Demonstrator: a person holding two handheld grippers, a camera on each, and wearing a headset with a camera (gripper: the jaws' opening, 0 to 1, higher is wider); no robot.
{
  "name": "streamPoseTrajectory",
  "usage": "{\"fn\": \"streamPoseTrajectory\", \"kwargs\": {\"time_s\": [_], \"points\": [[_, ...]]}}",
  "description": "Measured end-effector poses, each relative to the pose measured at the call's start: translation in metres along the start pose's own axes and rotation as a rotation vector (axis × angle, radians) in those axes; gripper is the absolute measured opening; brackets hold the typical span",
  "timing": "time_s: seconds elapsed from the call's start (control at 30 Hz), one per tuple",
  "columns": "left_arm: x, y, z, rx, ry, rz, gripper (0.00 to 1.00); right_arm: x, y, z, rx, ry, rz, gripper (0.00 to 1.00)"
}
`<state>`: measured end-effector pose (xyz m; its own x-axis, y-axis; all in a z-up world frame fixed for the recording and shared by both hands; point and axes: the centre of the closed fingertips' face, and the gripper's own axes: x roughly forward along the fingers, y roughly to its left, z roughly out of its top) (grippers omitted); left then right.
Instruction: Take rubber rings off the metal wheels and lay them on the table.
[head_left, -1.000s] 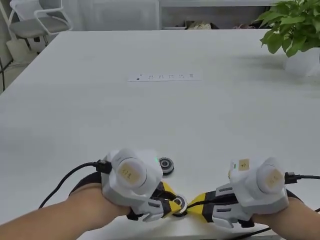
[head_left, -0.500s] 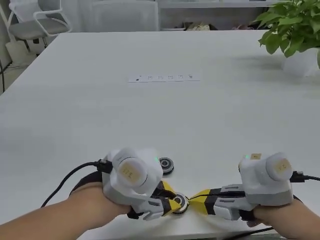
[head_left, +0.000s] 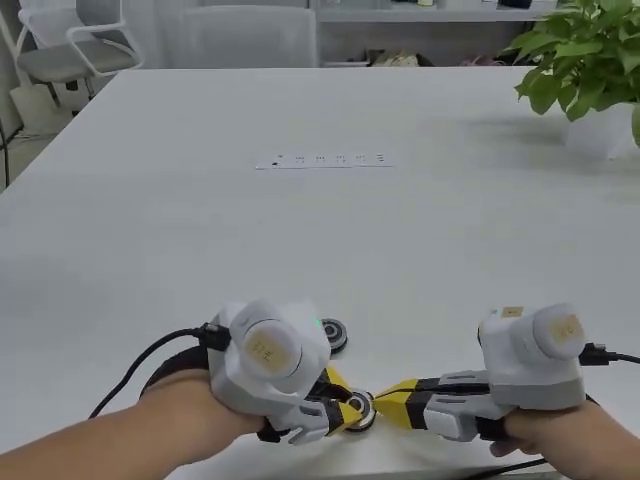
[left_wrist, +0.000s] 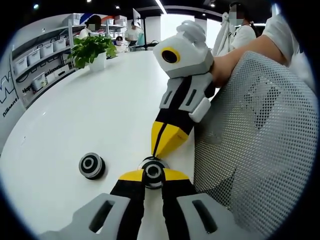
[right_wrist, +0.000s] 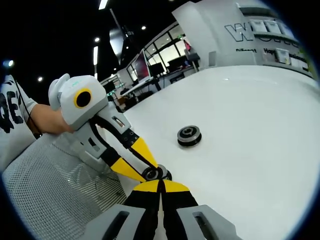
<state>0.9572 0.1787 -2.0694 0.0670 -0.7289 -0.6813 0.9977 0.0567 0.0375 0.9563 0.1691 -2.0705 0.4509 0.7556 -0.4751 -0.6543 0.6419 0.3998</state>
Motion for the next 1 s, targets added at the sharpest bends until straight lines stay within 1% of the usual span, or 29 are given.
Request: {"fn": "streamPoseTrajectory", "kwargs": {"time_s": [0.1,0.13,0.2,0.4,0.6,0.67,0.7,0.73,0.77,0.8,0.87,1.0], "points": [[0.0,0.0,0.0,0.002,0.002,0.002,0.08,0.0,0.001,0.001,-0.005,-0.001,0.003,0.0],[0.0,0.0,0.0,0.003,0.003,0.002,0.08,0.001,0.003,0.001,0.01,-0.004,0.007,0.0],[0.0,0.0,0.0,0.002,0.002,0.002,0.08,0.001,0.003,0.002,0.012,-0.005,0.01,0.0],[0.0,0.0,0.0,0.0,0.002,0.002,0.08,0.003,0.007,0.002,-0.013,0.0,0.023,0.0],[0.0,0.0,0.0,0.0,0.001,0.0,0.08,0.005,0.012,0.003,-0.026,-0.006,0.05,0.0],[0.0,-0.001,0.0,-0.001,-0.001,-0.002,0.08,0.005,0.015,0.006,-0.019,-0.023,0.067,0.0],[0.0,-0.001,0.0,-0.001,-0.001,-0.003,0.08,0.005,0.015,0.006,-0.02,-0.022,0.07,0.0],[0.001,-0.001,0.0,-0.001,-0.001,-0.004,0.08,0.006,0.018,0.007,-0.022,-0.027,0.087,0.0],[0.001,-0.001,0.0,-0.002,-0.001,-0.003,0.08,0.006,0.034,0.009,-0.007,-0.041,0.168,0.0],[0.0,-0.001,0.0,-0.004,-0.001,-0.004,0.08,0.004,0.026,0.009,-0.022,-0.045,0.124,0.0],[0.001,0.0,0.001,-0.003,-0.003,-0.004,0.08,0.005,0.023,0.007,-0.04,-0.032,0.106,0.0],[0.001,0.0,0.001,-0.005,-0.004,-0.003,0.08,0.005,0.018,0.004,-0.045,-0.021,0.085,0.0]]}}
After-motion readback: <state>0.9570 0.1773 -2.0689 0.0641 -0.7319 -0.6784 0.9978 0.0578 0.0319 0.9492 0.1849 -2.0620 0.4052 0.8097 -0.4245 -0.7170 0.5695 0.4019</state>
